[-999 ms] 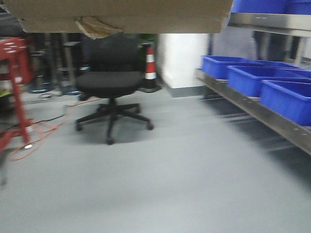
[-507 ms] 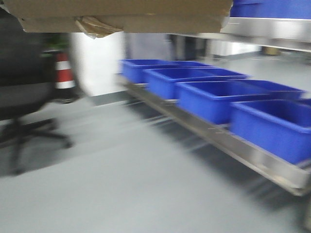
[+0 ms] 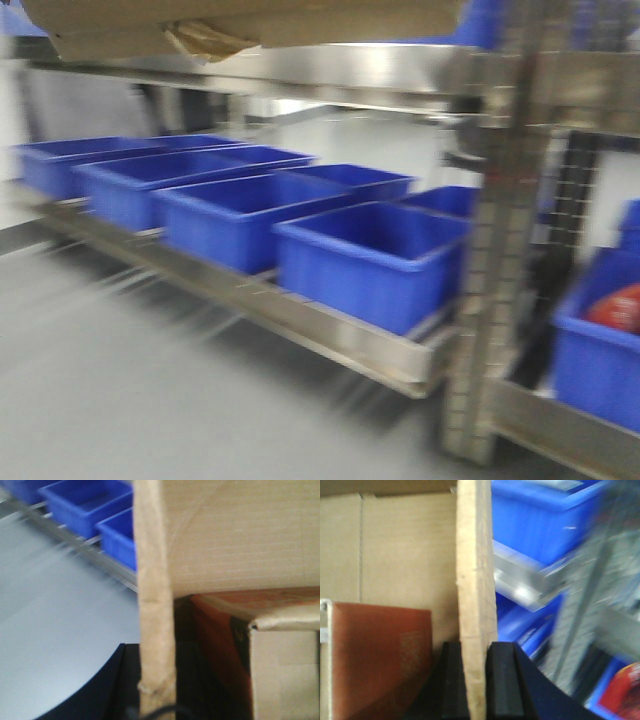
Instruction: Stack two boxes on right shelf middle
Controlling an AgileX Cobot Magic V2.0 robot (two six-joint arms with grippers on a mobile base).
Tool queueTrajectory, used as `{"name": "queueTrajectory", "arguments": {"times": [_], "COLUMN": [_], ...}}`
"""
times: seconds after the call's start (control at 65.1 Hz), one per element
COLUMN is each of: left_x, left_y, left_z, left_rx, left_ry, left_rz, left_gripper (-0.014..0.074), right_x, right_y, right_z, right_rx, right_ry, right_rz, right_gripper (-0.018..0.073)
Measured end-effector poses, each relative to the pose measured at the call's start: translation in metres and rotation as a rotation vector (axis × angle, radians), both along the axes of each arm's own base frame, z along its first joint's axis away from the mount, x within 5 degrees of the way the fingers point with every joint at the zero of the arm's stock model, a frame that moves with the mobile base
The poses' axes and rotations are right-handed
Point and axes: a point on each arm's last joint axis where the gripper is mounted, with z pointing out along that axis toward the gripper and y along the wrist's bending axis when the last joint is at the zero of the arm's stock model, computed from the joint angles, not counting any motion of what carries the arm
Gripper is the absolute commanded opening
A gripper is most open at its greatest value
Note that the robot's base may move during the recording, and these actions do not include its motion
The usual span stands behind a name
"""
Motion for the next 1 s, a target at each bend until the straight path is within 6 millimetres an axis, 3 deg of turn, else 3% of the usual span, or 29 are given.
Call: {"name": "queueTrajectory", "arguments": {"times": [0.384,0.999], "left_x": [0.0,0.0], "left_y": [0.004,0.005], "left_z": [0.001,0.002], "left_rx": [0.009,0.009], "left_ry": [-0.007,-0.009], "left_rz": [0.018,0.021], "left_gripper": [-0.0111,-0.0111], "right_x": [0.004,0.005], "right_y": [0.006,0.005], "right_z": [0.01,0.011], "right_rx": [0.015,0.013], "right_ry": [-0.126,-0.138], "right_rz": [0.062,0.063], "right_gripper": [-0.0154,-0.0154]}}
